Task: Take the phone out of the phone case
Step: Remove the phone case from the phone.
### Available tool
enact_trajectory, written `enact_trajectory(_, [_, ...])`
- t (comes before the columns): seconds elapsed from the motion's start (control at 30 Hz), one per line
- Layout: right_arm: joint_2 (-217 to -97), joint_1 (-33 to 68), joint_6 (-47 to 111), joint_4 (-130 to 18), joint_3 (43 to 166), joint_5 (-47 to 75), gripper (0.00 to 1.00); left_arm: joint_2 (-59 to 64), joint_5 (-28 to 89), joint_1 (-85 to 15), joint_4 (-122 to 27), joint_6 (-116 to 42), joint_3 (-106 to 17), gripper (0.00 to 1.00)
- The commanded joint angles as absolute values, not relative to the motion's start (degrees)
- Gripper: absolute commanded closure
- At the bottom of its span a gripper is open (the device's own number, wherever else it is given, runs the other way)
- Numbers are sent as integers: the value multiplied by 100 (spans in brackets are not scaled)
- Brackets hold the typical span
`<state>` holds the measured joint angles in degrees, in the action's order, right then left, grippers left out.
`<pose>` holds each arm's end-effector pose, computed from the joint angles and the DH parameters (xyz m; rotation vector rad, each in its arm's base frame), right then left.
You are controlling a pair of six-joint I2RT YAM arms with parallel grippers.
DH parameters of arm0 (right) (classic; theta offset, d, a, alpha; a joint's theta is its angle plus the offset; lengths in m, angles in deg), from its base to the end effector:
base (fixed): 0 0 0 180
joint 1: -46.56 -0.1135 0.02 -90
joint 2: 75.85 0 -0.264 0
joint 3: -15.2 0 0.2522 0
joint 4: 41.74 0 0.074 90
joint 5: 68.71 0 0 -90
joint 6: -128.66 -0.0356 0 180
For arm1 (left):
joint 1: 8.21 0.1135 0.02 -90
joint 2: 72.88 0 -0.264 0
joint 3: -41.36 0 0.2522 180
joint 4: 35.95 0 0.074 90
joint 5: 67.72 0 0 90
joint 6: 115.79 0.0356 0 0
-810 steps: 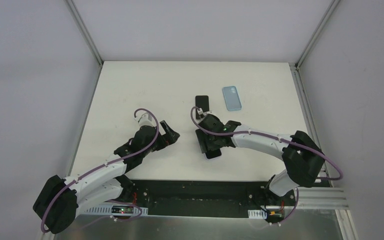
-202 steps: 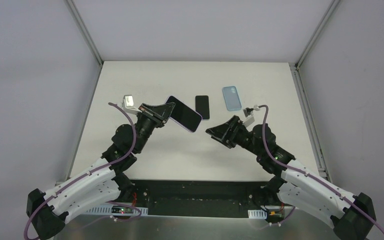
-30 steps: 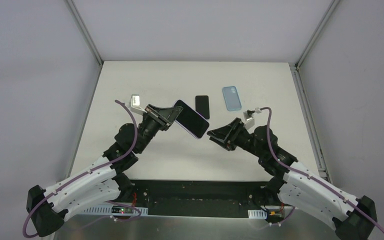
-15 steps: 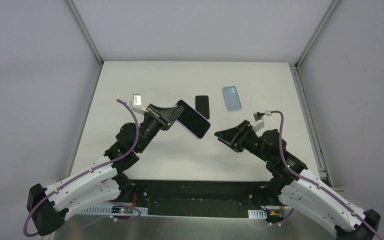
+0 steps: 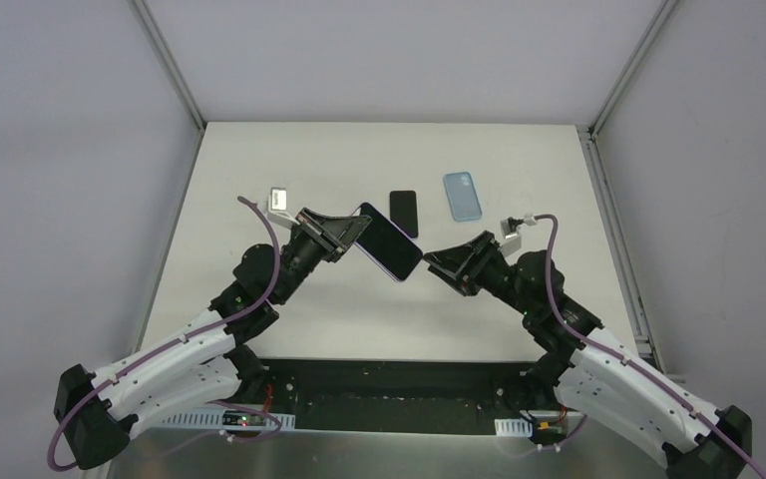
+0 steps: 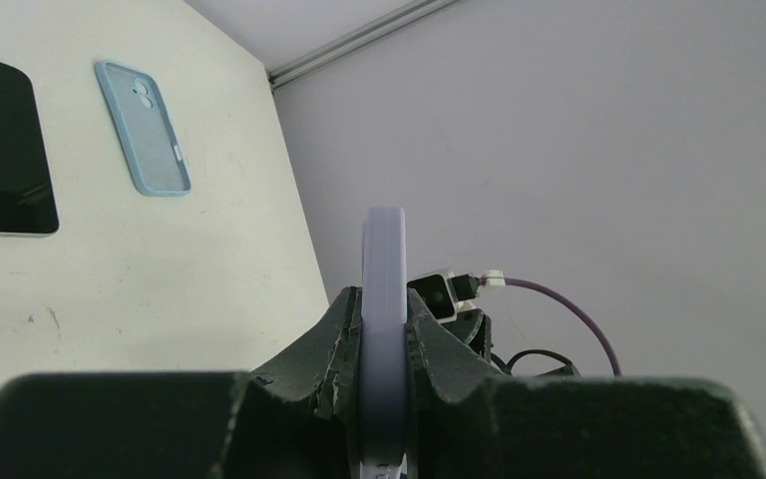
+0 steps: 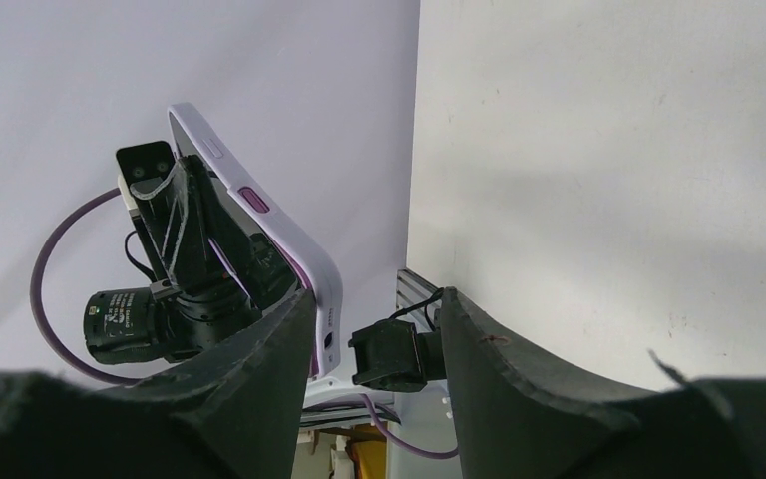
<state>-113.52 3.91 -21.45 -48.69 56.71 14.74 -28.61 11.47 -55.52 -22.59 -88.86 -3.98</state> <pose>0.1237 0.1194 0.2858 0.1804 1.8309 1.4250 0.1328 -0.1341 0.3296 -0.3812 1.4387 -1.4849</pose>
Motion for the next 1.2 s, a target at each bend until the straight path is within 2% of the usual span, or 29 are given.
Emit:
enact_trajectory(0.0, [-11410,427,-2303,-4476,5946,1347,48,-2945,1260,-5586,-1558,-9092,-659,100])
enact_trajectory(0.5, [-11583,455,-2447,-4470,5801,1384,51,-3004,1284,-5593,-1552,-9095,-703,100])
enact_trajectory(0.93, [-11285,491,-2465,-4471,5668,1432,48,-3019,1155,-5591,-1552,-9021,-673,100])
enact_trajectory(1.17, [-11300,503,-2467,-4468,5647,1413,53,-3020,1164,-5587,-1552,-9021,-668,100])
